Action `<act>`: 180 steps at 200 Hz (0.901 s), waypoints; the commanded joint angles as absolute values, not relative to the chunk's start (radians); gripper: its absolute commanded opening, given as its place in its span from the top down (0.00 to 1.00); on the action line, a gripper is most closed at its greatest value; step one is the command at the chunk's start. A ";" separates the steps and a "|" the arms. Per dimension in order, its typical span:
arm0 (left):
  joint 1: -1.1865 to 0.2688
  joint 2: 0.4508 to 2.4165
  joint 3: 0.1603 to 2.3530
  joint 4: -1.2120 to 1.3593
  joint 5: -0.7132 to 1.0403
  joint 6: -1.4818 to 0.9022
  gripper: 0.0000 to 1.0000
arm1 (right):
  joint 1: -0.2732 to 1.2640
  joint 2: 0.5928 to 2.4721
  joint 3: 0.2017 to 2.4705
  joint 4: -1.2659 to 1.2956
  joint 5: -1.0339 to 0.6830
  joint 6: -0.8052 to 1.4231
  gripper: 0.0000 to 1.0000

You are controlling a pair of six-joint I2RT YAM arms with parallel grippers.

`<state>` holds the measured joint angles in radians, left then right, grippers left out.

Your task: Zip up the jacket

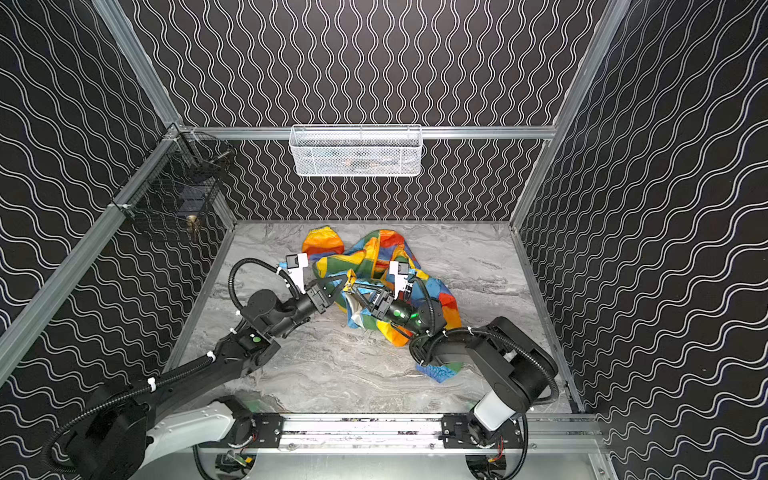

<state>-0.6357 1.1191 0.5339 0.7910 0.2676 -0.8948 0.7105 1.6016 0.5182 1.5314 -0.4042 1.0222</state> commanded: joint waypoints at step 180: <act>-0.640 1.095 0.506 0.801 0.300 -0.902 1.00 | 0.695 1.609 0.535 1.663 -0.392 1.085 1.00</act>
